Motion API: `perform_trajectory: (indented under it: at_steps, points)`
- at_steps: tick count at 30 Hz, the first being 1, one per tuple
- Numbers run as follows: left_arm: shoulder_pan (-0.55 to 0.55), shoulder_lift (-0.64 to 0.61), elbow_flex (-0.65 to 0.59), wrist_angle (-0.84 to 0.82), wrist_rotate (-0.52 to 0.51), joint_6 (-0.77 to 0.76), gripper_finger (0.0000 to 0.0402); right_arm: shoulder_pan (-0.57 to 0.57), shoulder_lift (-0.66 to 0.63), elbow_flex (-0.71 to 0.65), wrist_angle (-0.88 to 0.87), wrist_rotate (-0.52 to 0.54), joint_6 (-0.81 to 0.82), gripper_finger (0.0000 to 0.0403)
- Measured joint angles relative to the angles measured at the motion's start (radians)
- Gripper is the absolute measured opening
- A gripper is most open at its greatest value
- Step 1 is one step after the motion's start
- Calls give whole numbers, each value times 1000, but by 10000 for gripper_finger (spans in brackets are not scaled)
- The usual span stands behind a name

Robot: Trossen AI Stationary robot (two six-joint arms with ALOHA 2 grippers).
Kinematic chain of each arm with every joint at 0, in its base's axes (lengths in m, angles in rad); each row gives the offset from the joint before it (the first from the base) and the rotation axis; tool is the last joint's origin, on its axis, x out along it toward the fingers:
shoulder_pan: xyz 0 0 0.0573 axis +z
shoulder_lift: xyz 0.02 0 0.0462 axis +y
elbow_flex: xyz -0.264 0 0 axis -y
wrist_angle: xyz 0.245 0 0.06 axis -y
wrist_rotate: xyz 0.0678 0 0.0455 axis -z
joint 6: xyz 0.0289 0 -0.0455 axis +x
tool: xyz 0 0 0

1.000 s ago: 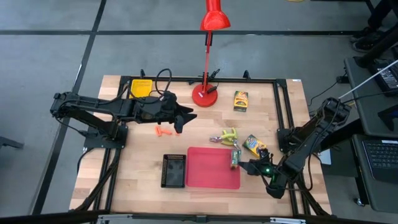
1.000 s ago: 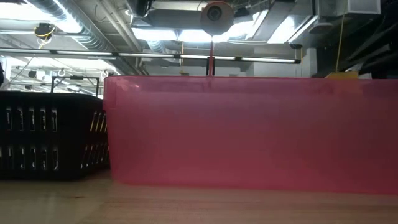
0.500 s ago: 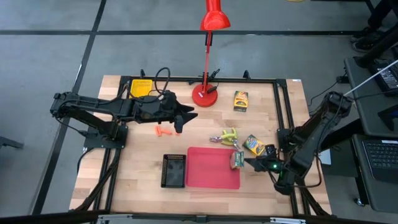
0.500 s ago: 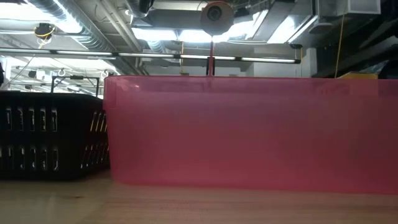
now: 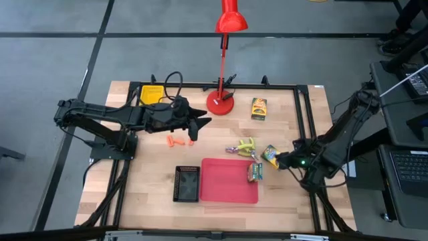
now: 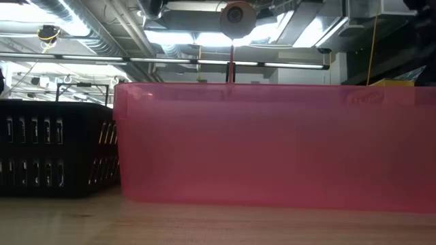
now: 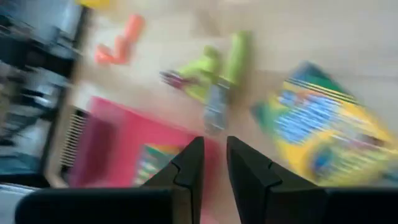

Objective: Pick & Place School Supplies
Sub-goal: Put the bottom yellow crayon box into the red bin

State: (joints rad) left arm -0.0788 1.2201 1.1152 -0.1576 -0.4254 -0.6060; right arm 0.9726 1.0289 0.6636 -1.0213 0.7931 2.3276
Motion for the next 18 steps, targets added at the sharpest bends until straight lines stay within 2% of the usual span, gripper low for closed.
perform_trajectory:
  at_steps: [6,14,16,18]
  points:
    - [0,0,0,-28,-11,-5,200,-18,-85,0,-5,-66,14,63]
    - [0,0,0,-33,-18,-7,200,-34,-65,0,51,-174,6,40]
    - [0,0,0,-41,-4,-6,200,-35,-52,0,52,-232,-11,40]
    - [0,0,0,-43,9,1,200,-41,-28,0,44,-354,-26,39]
